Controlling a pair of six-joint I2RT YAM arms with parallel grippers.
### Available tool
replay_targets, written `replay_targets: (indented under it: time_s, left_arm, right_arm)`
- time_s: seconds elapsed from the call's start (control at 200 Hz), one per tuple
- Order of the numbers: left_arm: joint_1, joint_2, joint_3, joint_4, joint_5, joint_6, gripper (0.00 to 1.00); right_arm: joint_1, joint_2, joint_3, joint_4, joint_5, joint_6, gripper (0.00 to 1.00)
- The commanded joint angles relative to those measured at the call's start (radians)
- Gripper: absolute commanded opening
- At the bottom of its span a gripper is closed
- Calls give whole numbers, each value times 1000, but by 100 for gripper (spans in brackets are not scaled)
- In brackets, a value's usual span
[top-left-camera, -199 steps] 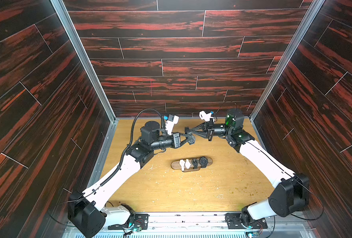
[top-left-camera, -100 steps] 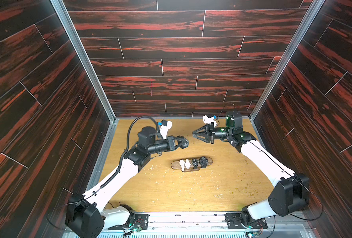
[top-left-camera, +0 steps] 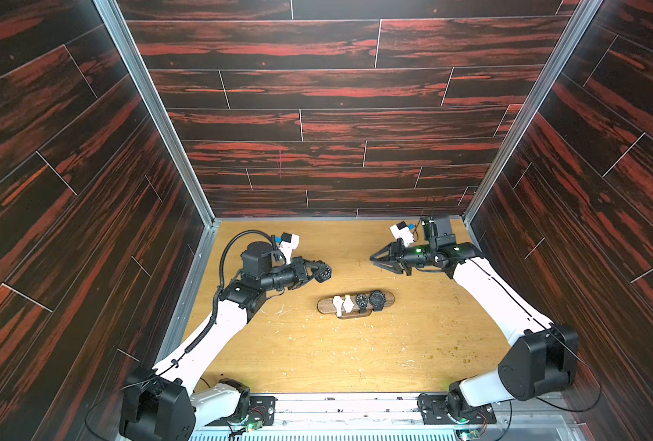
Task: Place watch on stand
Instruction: Pick up the watch at the center of the board, then place the watch on the stand.
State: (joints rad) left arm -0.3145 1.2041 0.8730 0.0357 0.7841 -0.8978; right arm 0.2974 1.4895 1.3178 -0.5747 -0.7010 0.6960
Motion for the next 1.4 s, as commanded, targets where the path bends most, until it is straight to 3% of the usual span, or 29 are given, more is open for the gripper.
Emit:
replay_targets:
  time_s: [0.0,0.185,0.541,1.027,1.398]
  left_arm:
    - [19,-23,-30,-88,49,42,0]
    - [34,-9,-100,-94,82,42,0]
    - [35,75,-137,-149,139,101,0]
    - [54,119,-174,-227,123,163,0]
    - [57,171,-203,-160,143,132,0]
  right_arm:
    - [-22,-23,27,-151,120,-136,30]
    - [-46,-13,26,-243,261,-230,31]
    - [-63,28,-13,-243,394,-268,31]
    - [-70,46,-58,-213,419,-268,31]
    - [-69,56,-81,-197,448,-263,32]
